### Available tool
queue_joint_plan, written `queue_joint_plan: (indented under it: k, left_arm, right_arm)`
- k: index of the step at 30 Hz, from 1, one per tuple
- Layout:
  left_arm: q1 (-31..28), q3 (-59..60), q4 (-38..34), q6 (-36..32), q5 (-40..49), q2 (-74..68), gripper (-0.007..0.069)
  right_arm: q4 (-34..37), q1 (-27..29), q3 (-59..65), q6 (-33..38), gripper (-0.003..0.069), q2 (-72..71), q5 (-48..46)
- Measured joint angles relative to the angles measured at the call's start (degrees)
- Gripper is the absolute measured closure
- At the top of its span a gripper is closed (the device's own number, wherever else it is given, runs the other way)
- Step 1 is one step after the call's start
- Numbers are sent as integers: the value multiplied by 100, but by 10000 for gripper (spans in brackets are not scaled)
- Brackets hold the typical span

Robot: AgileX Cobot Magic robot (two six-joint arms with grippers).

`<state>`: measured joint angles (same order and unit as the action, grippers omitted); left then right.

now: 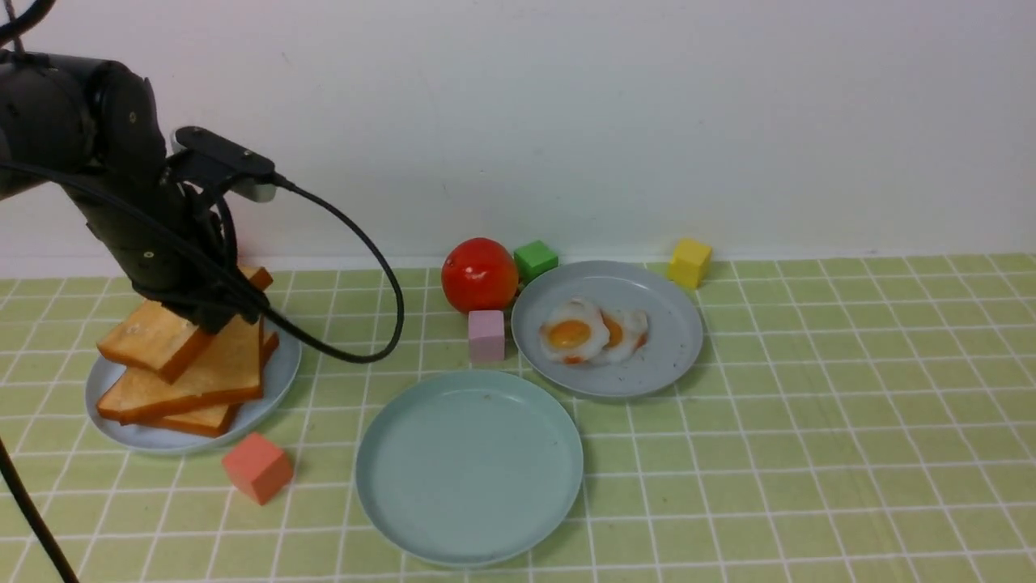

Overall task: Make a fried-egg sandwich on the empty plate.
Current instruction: Use the left arm to put a slice of bread into the empty plate in the middle

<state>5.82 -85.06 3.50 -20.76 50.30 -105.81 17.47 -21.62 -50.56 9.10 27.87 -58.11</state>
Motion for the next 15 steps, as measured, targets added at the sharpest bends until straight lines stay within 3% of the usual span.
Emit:
queue_joint_plan:
  k: [11, 15]
  left_arm:
    - [2495, 0, 29, 1050, 236, 2, 585]
    - [3098, 0, 350, 1302, 216, -348, 585]
  right_arm:
    - [-100, 0, 0, 3, 623, 0, 0]
    - [-170, 0, 0, 3, 620, 0, 0]
